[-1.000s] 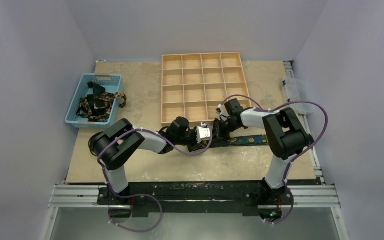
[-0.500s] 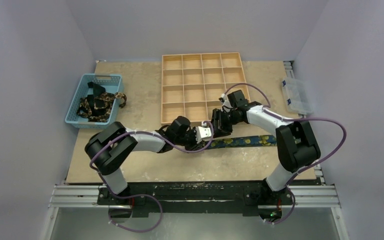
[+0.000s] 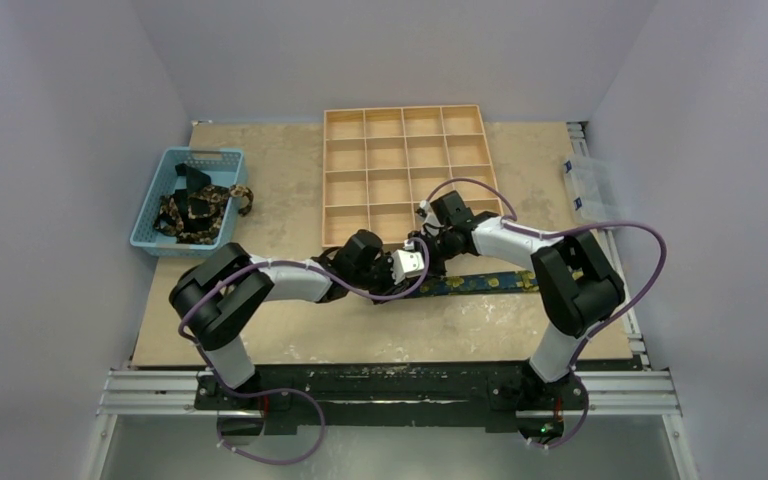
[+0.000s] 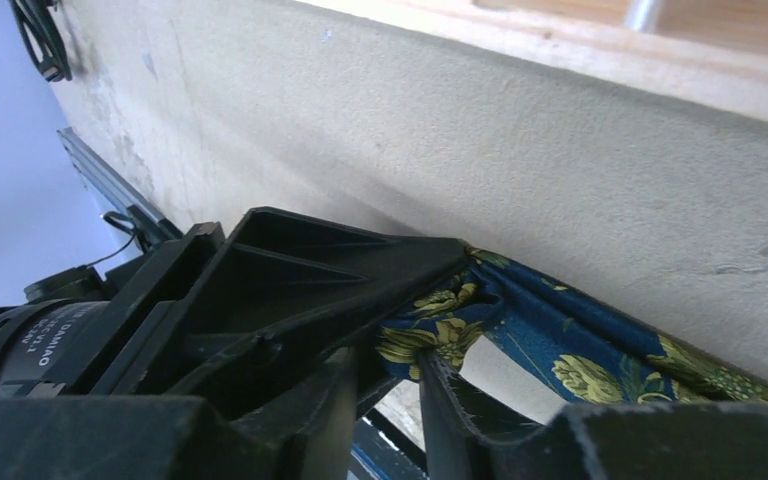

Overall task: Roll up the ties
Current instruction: Roll the tie at the center of the board.

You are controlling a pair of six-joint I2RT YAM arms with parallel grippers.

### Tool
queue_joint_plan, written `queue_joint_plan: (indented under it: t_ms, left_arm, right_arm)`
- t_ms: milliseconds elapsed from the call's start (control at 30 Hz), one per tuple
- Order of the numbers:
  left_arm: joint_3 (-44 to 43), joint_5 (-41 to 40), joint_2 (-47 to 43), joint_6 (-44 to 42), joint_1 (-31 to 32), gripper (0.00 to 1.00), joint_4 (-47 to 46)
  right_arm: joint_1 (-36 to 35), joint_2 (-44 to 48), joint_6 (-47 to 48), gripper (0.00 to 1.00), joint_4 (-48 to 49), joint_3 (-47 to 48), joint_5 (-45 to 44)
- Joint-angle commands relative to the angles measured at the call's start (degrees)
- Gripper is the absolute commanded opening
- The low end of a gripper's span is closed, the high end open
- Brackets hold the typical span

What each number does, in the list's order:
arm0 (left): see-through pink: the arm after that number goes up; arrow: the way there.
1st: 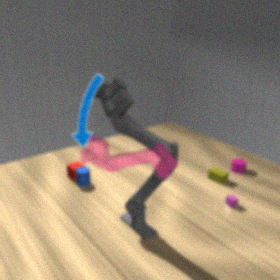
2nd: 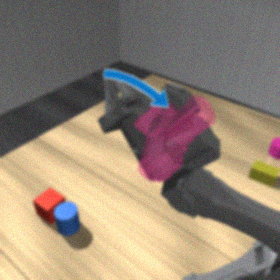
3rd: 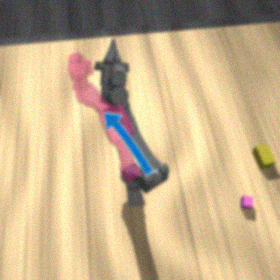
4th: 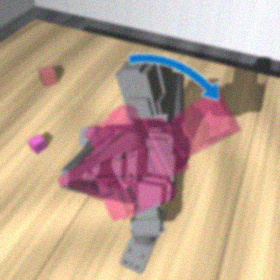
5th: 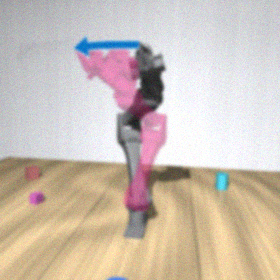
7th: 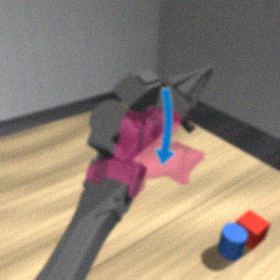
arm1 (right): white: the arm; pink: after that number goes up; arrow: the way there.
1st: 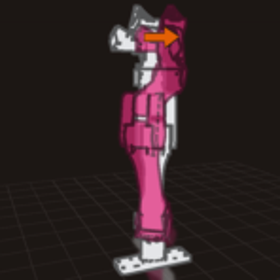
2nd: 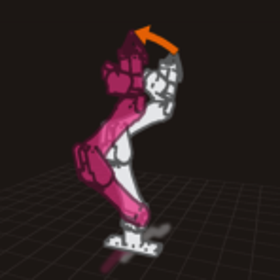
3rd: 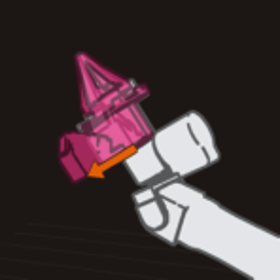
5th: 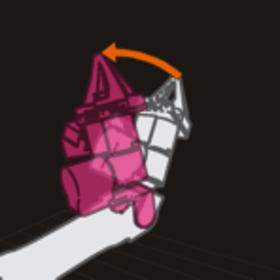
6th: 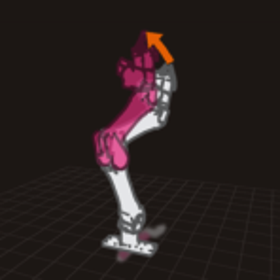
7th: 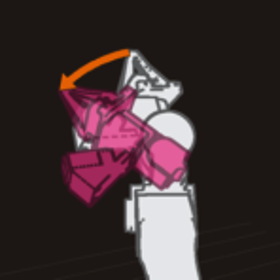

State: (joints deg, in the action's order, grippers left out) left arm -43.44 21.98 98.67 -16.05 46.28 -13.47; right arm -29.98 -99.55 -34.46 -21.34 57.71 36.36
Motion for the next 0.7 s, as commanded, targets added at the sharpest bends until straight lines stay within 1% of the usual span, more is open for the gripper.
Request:
queue_joint_plan:
  t_ms: [0,33,133,200,367,500,567,600,667]
  left_arm:
    - [1.9,-3.6,1.5,0.3,0.0,0.13,7.7]
    - [2.0,-3.0,1.2,-0.2,0.0,0.13,8.0]
    - [1.7,-1.7,0.6,-1.5,0.0,0.13,9.7]
    - [1.3,-1.0,0.5,-2.3,0.1,0.12,10.9]
    - [1.0,-0.8,0.7,-2.3,0.0,0.13,11.3]
    - [0.6,-0.9,1.0,-2.4,0.0,0.13,11.6]
    - [0.6,-0.9,1.0,-2.4,0.0,0.13,11.6]
    - [0.6,-0.9,1.1,-2.3,0.0,0.14,11.6]
    - [0.6,-0.8,1.2,-2.3,0.0,0.15,11.6]
  right_arm:
    - [-0.6,-0.5,-0.8,0.27,2.5,-0.5,-1.4]
    - [-0.6,-0.6,-0.5,0.28,2.2,-0.4,-1.9]
    - [-0.5,-0.7,0.9,0.37,0.7,0.5,-3.2]
    - [-0.5,-0.3,1.6,0.40,-0.3,1.1,-4.0]
    - [-0.6,-0.4,2.7,0.40,-2.5,2.0,-6.1]
    - [-0.6,-1.1,1.8,0.34,-0.6,1.0,-5.8]
    - [-0.6,-1.4,1.7,0.28,0.2,0.5,-5.8]
    - [-0.6,-1.7,1.8,0.23,0.4,0.3,-5.4]
    - [-0.4,-2.3,2.2,0.09,0.2,0.4,-6.0]
